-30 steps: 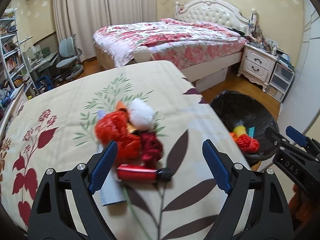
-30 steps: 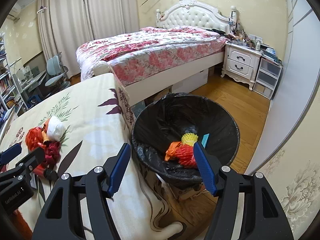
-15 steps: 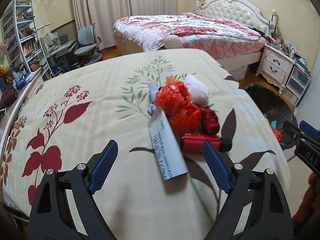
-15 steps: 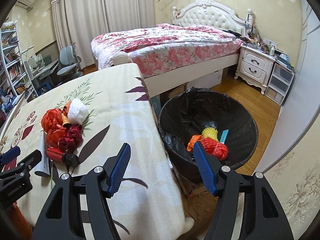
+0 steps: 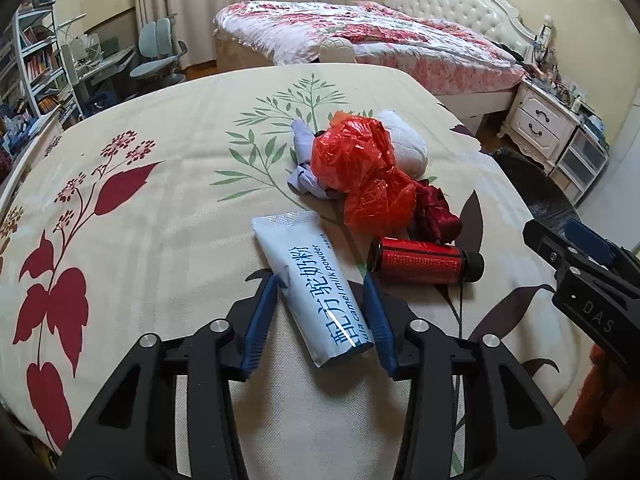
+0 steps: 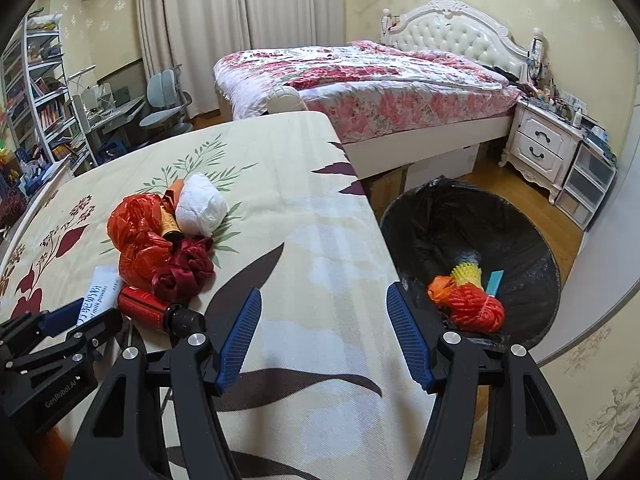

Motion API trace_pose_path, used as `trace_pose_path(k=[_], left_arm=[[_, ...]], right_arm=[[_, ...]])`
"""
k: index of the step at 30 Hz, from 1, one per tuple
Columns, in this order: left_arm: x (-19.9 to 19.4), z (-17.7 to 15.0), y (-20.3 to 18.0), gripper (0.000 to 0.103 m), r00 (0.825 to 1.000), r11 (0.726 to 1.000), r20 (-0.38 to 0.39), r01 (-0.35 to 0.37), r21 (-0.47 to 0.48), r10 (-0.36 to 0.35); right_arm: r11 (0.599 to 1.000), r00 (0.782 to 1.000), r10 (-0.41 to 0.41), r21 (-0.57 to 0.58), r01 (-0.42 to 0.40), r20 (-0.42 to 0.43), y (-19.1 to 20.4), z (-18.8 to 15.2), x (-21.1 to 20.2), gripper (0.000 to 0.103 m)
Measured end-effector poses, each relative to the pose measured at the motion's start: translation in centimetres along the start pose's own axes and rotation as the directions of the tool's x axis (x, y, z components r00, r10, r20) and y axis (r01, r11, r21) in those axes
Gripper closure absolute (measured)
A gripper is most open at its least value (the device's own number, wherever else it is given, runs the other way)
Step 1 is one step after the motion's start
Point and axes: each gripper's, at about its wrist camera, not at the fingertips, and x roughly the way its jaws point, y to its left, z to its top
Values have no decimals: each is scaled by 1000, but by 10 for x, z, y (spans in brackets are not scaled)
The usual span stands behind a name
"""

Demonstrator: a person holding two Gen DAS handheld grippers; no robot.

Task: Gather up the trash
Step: 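Grasp the white milk powder tube with the left tool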

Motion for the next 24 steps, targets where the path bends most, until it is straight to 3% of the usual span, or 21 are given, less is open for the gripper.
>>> trace_pose_path(k=[7,24], left_arm=[[-4,-3,4,76,1000,1000,12,8,17,-8],[-22,-18,49,79,999,999,19,-33,-34,34]], right_arm=[[999,1000,24,-37,-25,-17,16,-1,7,39],[986,988,119,-110,-129,-94,51,-31,-3,39]])
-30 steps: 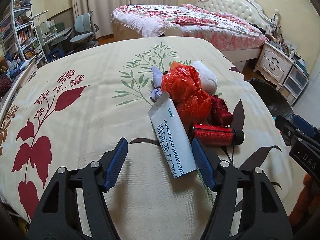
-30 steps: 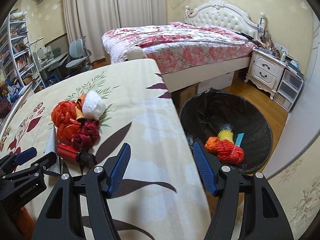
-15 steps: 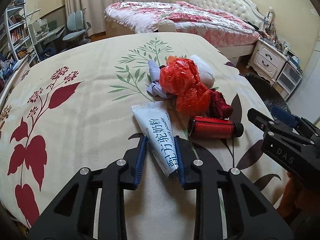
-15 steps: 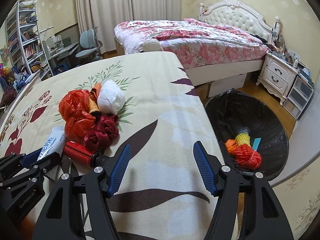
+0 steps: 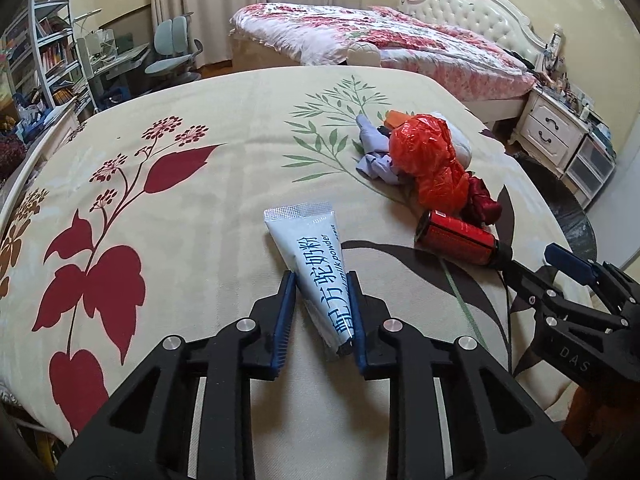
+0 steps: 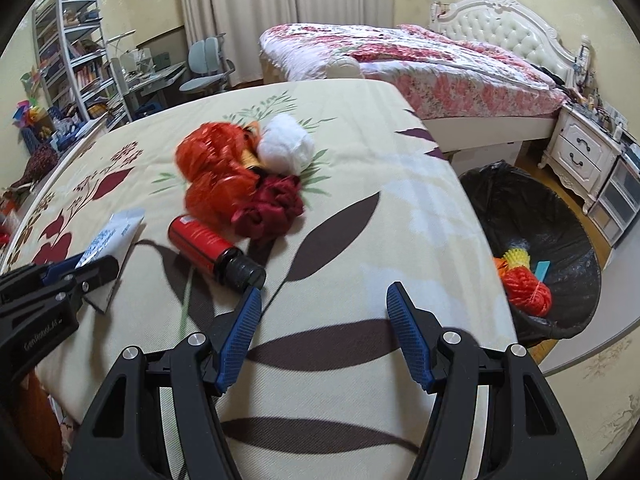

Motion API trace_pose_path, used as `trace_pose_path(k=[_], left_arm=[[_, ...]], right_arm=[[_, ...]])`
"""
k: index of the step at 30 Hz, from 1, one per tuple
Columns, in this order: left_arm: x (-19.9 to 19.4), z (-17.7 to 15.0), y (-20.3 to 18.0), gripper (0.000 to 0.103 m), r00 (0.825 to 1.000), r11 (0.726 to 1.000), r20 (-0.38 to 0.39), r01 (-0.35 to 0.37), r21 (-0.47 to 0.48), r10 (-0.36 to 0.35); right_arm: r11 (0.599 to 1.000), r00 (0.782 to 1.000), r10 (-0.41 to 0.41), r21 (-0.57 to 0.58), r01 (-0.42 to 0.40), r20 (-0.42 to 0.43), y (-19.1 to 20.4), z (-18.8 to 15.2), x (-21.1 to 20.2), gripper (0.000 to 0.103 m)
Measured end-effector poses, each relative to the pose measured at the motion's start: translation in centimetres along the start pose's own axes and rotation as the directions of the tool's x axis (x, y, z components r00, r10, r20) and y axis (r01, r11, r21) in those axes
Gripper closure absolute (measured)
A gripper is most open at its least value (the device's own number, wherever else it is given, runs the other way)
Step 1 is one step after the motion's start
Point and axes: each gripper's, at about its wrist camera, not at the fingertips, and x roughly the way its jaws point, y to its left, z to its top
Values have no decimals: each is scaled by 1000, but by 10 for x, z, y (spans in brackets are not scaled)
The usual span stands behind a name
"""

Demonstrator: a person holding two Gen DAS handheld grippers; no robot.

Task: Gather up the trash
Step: 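Grasp the white milk powder tube with the left tool, then grasp the red spray can with the right tool while the left tool holds the tube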

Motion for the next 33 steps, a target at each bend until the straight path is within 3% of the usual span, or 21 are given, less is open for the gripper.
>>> trace_pose_path(k=[10,20,29,32,33], left_arm=[[-6,-4,23,79,999,999,12,-45,-31,45],[-8,-3,39,79,998,996,22,-64,-57,66],[-6,-3,52,79,996,994,25,-79,-79,82],[-6,-3,54,79,997,994,25,-73,-87,75],[-5,-3,54,79,997,994,26,-71,-88,73]], right_arm=[[996,997,74,-59,-74,-5,25,0,-8,39],[980,986,163,-111,-164,-21,56,18,6,57],[976,987,158,-147,-161,-30,75,30,20,58],[974,987,157,-159,-162,-46,80,27,24,76],[974,988,152,-162,-156,-39,81,26,24,76]])
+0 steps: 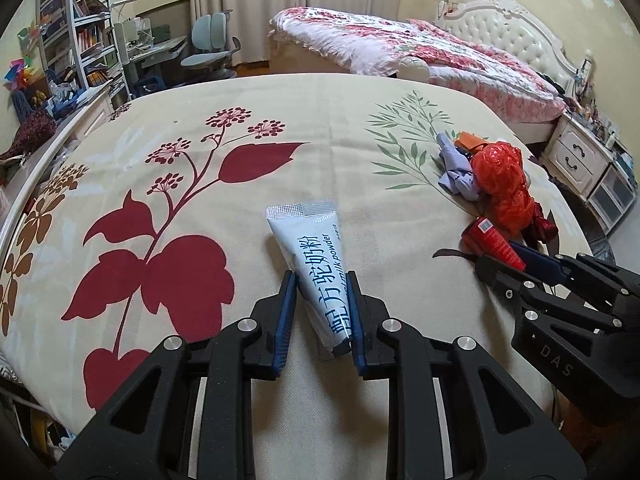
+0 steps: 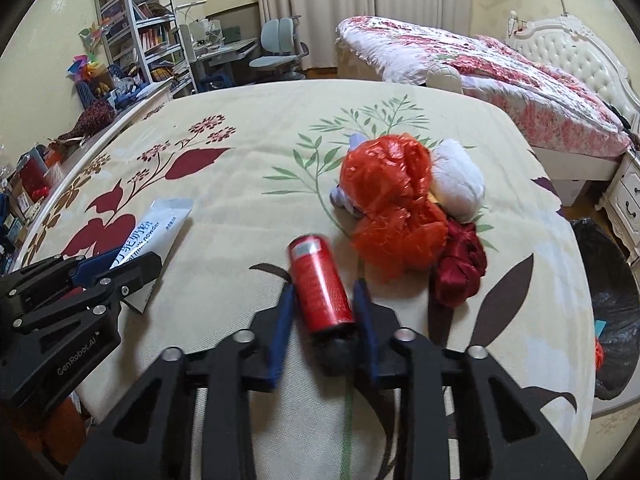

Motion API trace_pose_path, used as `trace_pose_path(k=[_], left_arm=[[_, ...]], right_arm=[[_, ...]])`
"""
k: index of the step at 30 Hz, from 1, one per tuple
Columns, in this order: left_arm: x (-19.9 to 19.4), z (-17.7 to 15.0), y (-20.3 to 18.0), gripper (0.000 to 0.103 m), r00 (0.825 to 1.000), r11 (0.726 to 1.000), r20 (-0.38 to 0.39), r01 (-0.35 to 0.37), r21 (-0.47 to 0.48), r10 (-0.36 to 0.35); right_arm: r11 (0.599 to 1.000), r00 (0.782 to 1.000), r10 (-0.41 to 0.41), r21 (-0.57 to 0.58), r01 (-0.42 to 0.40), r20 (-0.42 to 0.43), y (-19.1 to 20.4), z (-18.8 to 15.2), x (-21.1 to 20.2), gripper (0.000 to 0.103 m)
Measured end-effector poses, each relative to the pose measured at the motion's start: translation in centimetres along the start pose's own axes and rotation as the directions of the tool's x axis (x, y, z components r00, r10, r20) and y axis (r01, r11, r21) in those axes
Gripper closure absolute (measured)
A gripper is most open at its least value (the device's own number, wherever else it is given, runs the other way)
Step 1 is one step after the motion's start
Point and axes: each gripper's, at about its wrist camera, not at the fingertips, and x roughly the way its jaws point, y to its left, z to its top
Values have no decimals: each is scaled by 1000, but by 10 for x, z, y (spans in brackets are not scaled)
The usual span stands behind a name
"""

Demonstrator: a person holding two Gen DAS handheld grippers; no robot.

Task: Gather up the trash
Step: 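Grasp the red spray can with the right tool while the left tool holds the tube, then carry the tube and red can over the black bin with both tools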

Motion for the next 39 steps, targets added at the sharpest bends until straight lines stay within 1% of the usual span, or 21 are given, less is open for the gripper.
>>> trace_pose_path(k=[5,10,17,22,28,35,39], left_arm=[[-1,-2,1,80,1000,1000,4,11,-8,-11],[-7,-1,-5,80,1000,1000,17,27,-3,-27],[-24,8,-28,80,995,997,60,77,25,-78],[-29,19,-57,81,989,991,90,115,63,-120],[-31,35,-102,81,975,978,120,170,123,-185],[-25,53,-160,81,958,953,134,225,203,-255],[-19,60,-192,81,949,938,136,248,242,-286]], right_arm=[[1000,1000,1,0,-1,14,2,-5,-8,77],[1000,999,8,22,-9,54,-3,-3,-25,77],[995,991,-28,95,16,127,-30,0,-56,77],[983,980,-105,164,77,170,-65,1,-75,77],[952,955,-227,250,176,194,-115,-3,-93,77],[894,914,-362,345,284,185,-173,-11,-106,77],[860,896,-411,397,319,170,-202,-14,-108,77]])
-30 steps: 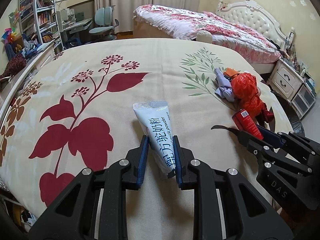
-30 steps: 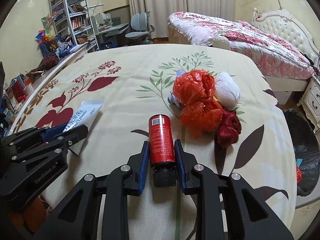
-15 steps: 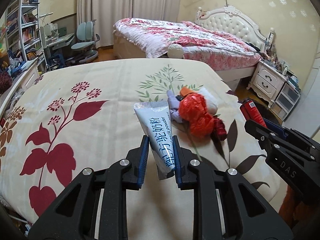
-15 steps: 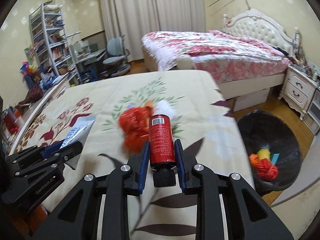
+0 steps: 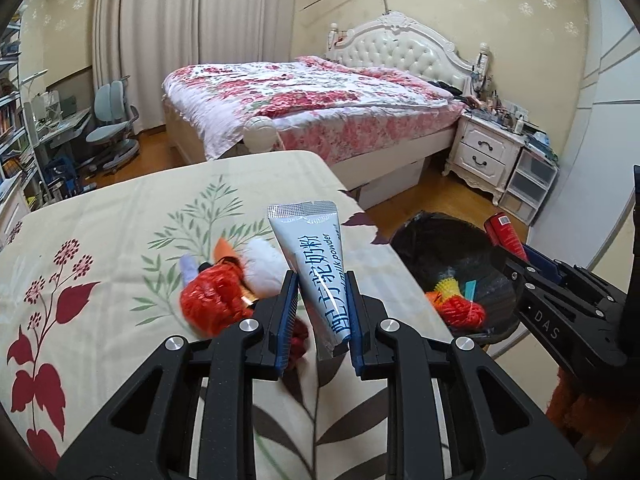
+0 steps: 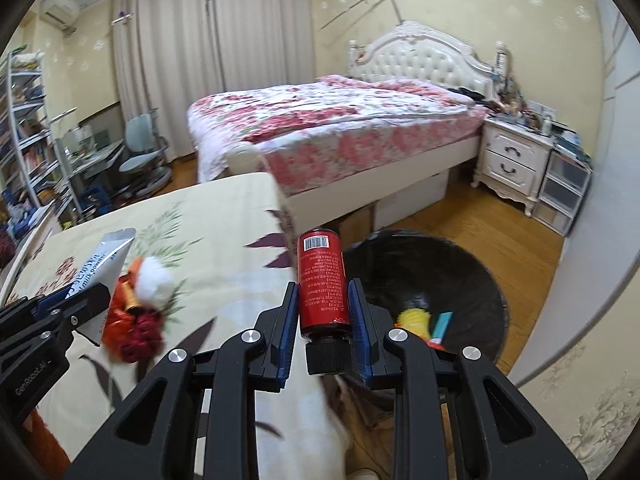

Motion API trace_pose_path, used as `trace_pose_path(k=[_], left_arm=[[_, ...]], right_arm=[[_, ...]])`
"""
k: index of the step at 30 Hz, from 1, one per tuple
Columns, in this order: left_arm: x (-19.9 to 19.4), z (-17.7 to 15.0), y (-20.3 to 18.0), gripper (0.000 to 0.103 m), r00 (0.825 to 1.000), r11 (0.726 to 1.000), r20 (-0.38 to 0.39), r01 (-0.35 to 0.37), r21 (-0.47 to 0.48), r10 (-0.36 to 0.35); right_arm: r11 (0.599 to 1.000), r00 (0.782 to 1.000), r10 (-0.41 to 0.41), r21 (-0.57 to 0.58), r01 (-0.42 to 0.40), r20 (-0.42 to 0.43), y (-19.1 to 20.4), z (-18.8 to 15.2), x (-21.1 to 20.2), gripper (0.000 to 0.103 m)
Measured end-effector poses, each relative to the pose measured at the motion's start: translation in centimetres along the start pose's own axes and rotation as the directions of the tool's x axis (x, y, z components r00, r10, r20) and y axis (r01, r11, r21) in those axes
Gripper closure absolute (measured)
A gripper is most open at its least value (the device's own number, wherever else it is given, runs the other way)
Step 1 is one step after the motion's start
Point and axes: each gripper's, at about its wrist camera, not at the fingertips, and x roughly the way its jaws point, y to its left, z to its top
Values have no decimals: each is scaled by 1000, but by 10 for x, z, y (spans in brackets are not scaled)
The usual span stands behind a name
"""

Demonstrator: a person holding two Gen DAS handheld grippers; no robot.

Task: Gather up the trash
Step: 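Carry the tube and red can over the black bin with both tools, then open both tools to drop the tube and red can into the bin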

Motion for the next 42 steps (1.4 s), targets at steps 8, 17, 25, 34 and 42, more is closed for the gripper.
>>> trace_pose_path(k=[8,17,25,34,42], left_arm=[[37,19,-46,81,1000,998,0,29,57,-29],[83,31,-81,81,998,995,-38,43,91,-40],[120,30,-107,81,997,990,-77,38,134,-27],[144,32,-123,81,994,987,-111,37,155,-20],[153,33,-129,76,991,985,-130,45,166,-24]], right_arm=[[994,997,-77,71,78,-14,-37,7,29,77],[985,989,-139,94,143,-53,-59,4,62,77],[976,984,-160,136,170,-83,-82,0,77,77],[967,979,-176,170,192,-104,-101,0,91,77],[963,977,-187,175,203,-104,-103,-1,95,76]])
